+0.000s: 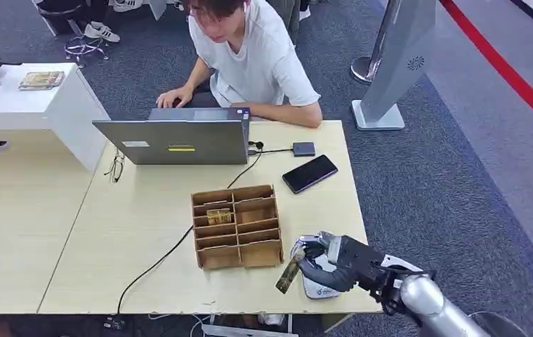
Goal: Pass the card to the sensor for recognition and then transmit it.
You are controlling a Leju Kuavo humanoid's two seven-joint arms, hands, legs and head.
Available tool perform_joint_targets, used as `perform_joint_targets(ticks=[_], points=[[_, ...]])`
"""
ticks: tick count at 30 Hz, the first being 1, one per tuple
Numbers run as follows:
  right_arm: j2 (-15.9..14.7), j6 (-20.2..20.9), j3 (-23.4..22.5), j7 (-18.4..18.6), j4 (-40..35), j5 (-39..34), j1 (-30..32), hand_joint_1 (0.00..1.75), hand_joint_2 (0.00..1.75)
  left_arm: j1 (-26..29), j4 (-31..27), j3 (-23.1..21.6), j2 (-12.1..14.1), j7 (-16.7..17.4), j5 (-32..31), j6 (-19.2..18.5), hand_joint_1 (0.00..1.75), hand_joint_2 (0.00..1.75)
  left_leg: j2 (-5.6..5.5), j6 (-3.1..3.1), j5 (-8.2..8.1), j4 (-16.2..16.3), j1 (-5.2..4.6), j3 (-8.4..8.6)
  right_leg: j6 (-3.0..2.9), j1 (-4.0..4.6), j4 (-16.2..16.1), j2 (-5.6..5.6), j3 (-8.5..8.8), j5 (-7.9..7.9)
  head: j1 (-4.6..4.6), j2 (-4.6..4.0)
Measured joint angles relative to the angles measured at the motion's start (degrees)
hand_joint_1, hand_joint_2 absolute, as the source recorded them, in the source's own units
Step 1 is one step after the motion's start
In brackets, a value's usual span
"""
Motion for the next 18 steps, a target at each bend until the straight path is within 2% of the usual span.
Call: perform_joint_targets(ticks=[2,5,8,13,15,18], points=[[0.1,-0.3,0.6,0.8,1.5,0.4,-1.8,1.75,1.75,-1.7,-0.9,0.0,-0.5,1.0,-0.5,1.1,0.00,0.00,-0.19,0.01,0.03,0.0,-0.04,0.03,0.00,-0.03,0.0,-0.21,0.12,-0.01,0.00,0.00],[-0.4,-1.8,1.1,2.0,2.7,2.7,-2.9,1.75,1.75,-1.7,-1.6,0.0,-2.2,0.8,-0.7,3.4,0.00,0.00,-0.08,0.01,0.04,0.0,-0.12,0.06,0.02,-0.04,0.0,-0.10,0.10,0.01,0.00,0.00],[-0.9,-3.1,1.6,3.2,3.8,5.5,-4.4,1.75,1.75,-1.3,-1.8,0.1,-3.0,0.3,-0.4,3.7,0.00,0.00,-0.06,0.02,0.03,0.0,-0.18,0.01,0.04,-0.10,0.0,-0.07,0.08,0.00,0.02,0.00],[-0.9,-2.9,5.5,5.6,8.7,11.0,-12.6,1.75,1.75,-3.6,-2.0,2.6,0.5,0.7,1.4,-1.9,0.00,0.00,0.03,0.07,0.09,0.0,-0.16,0.03,0.03,-0.11,0.1,0.02,0.00,0.03,0.00,0.00],[-0.8,-3.9,7.0,6.9,10.0,14.1,-14.8,1.75,1.75,-4.2,-1.9,3.5,1.7,0.7,1.3,-2.1,0.00,0.00,-0.04,0.08,0.16,0.0,-0.18,0.03,0.03,-0.11,0.1,-0.10,0.01,0.03,-0.04,0.00],[-0.8,-4.5,8.7,7.9,10.9,16.6,-16.8,1.75,1.75,-4.4,-2.0,4.3,2.1,1.0,1.1,-1.9,0.00,0.00,-0.06,0.04,0.19,0.0,-0.18,0.00,0.03,-0.09,0.1,-0.10,0.00,0.02,0.00,0.00]])
